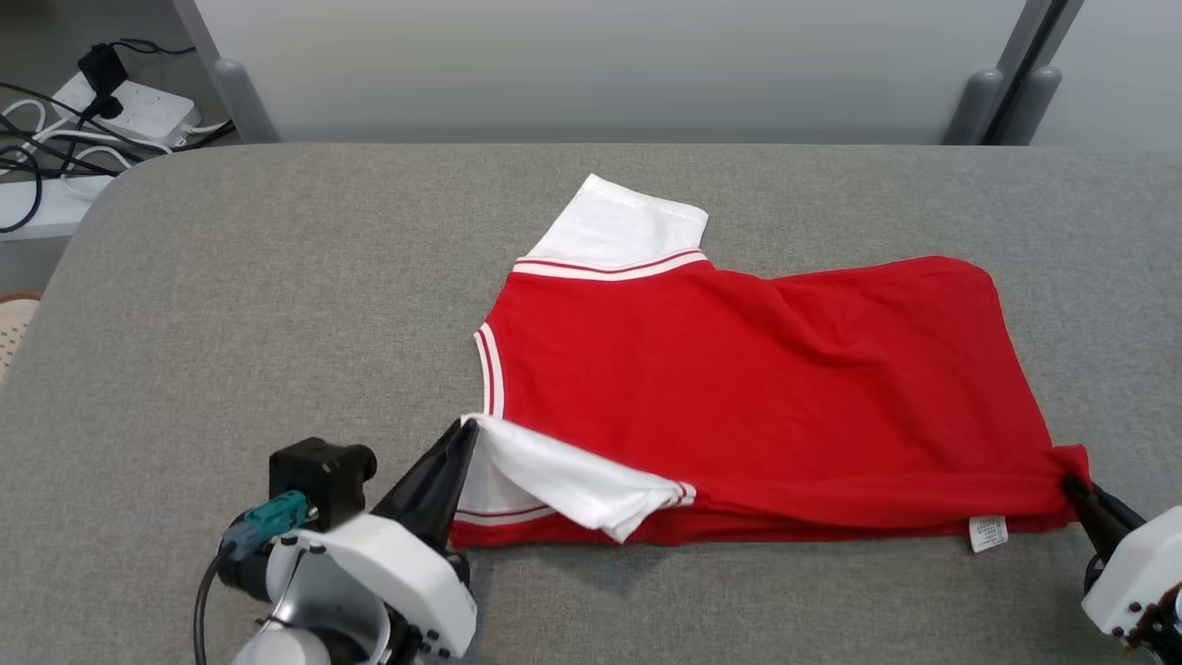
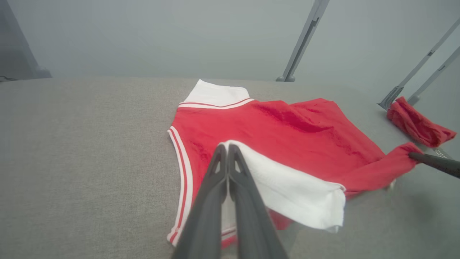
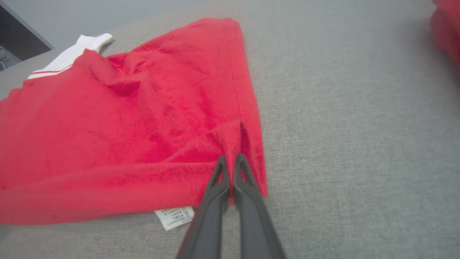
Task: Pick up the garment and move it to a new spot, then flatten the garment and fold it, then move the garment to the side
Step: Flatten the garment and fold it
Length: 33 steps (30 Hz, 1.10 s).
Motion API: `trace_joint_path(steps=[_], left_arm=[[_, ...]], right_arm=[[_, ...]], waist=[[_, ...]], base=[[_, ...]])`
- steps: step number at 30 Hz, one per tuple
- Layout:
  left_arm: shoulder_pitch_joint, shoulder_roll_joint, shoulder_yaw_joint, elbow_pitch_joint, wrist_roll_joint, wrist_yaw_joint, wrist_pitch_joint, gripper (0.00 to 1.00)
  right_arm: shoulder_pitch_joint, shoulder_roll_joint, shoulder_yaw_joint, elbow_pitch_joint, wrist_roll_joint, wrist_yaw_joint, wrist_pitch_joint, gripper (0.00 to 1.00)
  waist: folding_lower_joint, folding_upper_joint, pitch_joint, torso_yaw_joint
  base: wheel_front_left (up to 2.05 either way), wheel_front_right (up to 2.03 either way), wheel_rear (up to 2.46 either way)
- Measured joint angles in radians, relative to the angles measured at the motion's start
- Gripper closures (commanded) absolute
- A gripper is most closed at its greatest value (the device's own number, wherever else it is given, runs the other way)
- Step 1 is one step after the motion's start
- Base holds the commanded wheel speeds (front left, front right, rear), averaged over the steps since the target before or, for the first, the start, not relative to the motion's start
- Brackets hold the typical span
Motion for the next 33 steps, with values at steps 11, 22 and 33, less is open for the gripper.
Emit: trace_joint_path(steps=[11,22,33], left_arm=[[-0.293,-0.084,-0.024,0.443,0.013,-0.062,-0.216,1.00],[-0.412,-0.105,-0.047,0.609,0.040,-0.095,-0.348,1.00],[-0.561,-0.133,-0.102,0.901,0.030,-0.136,-0.420,0.87]], right_arm=[[-0.319,-0.014,0.225,0.315,0.076,0.000,-0.134,1.00],[-0.426,-0.017,0.309,0.486,0.151,0.000,-0.184,1.00],[-0.515,-0.008,0.431,0.592,0.253,0.000,-0.230,0.70]], waist=[[0.0000,0.0000,0.066,0.011],[0.0000,0.0000,0.087,0.016],[0.0000,0.0000,0.108,0.002]], base=[[0.00,0.00,0.00],[0.00,0.00,0.00],[0.00,0.00,0.00]])
